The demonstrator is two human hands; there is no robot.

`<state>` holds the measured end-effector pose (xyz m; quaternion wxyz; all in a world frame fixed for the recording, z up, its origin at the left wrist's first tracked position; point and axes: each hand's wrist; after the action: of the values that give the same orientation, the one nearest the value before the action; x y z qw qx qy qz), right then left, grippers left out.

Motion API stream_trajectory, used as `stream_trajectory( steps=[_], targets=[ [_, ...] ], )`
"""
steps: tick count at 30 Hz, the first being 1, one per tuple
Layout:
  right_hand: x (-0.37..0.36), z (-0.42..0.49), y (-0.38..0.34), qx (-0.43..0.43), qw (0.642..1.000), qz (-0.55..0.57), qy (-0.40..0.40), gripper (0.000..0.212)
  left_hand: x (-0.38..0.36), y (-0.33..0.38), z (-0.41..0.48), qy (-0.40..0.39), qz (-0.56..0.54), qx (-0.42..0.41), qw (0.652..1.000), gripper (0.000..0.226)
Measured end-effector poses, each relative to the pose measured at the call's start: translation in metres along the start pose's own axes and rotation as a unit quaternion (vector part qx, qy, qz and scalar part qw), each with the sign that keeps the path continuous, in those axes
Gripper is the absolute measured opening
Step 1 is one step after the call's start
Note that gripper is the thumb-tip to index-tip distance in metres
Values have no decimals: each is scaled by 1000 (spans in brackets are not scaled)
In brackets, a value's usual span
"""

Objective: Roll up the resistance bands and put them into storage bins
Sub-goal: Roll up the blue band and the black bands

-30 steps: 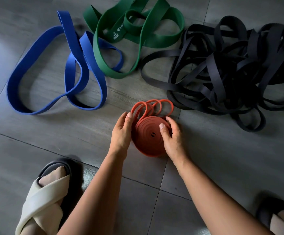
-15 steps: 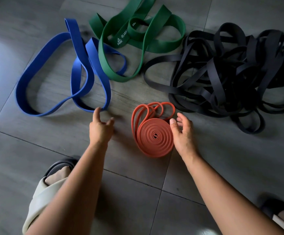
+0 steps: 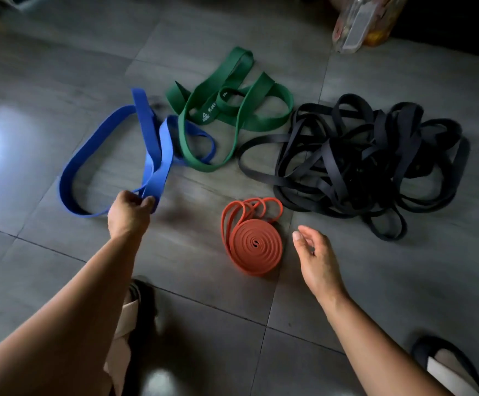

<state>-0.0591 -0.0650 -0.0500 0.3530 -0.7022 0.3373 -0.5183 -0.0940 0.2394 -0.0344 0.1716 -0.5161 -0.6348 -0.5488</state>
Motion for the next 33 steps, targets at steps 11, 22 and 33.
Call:
stream_trajectory(
  steps=[11,22,33],
  targets=[
    [26,-59,-126,107,991,-5,-76,32,199,99,-74,83,-218,-122,965,25],
    [86,-173,-273,285,938,57,-192,63,347,127,-264,-135,8,-350,927,13],
    [117,-309,-342,307,854,287,-306,34,404,88,-382,-330,-100,-345,873,5]
  ],
)
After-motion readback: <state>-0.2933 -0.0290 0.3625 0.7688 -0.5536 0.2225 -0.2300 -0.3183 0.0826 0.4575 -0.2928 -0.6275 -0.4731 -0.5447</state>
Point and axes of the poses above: each hand's wrist, its own z-axis towards the middle knuckle, its own x-axis out of the back of the hand, y = z × x, and after that the axes turned 8 degrees about x, right-handed
